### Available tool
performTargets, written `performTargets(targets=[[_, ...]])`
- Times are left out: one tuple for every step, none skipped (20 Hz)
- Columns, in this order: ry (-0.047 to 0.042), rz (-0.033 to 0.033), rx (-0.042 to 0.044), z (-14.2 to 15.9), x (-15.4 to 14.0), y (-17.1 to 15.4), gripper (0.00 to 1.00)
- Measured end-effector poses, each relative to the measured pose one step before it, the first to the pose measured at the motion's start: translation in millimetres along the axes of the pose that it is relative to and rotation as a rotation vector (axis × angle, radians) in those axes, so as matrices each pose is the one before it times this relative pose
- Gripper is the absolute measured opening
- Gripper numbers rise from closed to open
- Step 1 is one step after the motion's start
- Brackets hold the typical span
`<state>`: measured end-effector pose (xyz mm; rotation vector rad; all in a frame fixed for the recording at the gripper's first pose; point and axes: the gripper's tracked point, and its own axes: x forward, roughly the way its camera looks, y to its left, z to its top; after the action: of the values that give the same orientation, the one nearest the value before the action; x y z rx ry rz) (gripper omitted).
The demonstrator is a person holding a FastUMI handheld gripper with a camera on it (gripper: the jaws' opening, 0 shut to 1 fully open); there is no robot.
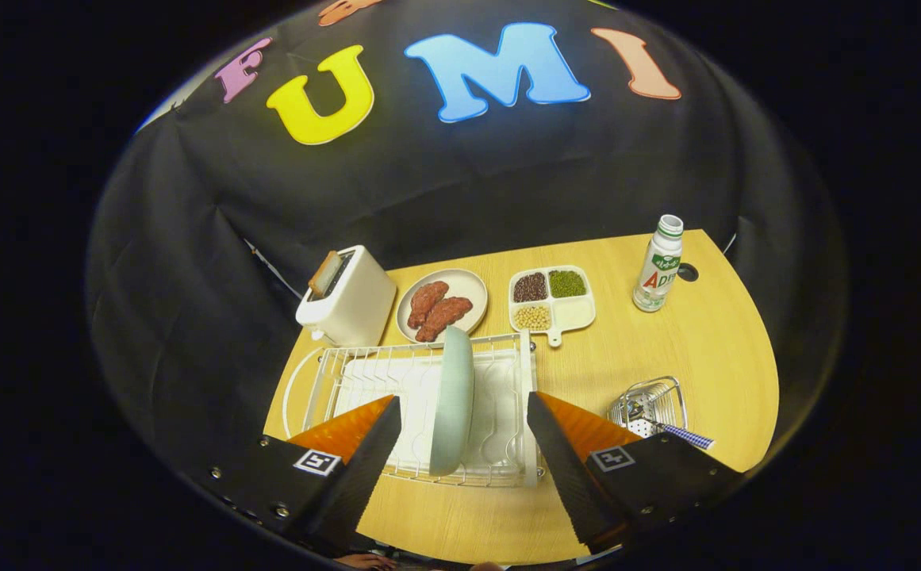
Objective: Take the plate from the dish rack, then take the spoon from the basket and place it into the plate.
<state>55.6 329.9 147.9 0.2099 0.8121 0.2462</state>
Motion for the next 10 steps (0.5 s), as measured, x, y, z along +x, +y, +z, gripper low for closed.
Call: performTargets(targets=[[0.03323, -0.02418, -0.00546, -1.09, 9.39, -0.45, 0.98], [0.02431, -0.01714, -0.00408, -2.82, 5.82, 0.17, 0.98], [0.03112, -0.01761, -0.00038, -1.71, 8.09, 0.38, 0.98], [0.02765, -0.00922, 0.00272, -2.32, 10.36, 2.62, 0.99], [0.02339, -0.01251, 0.00294, -1.5, 7.33, 0.87, 0.98], [0.02197, -0.01492, -0.00188, -2.61, 9.37, 0.76, 0.98], [0.02846, -0.02385, 0.00111, -3.2, 8.61, -0.64, 0.98], [0.02434, -0.01653, 0.00011, -2.53, 6.19, 0.73, 0.99], [0.01734, -0.01335, 0.00525, -1.17, 4.98, 0.37, 0.99], [0.01962, -0.0166, 0.00581, -2.91, 6.06, -0.38, 0.95]])
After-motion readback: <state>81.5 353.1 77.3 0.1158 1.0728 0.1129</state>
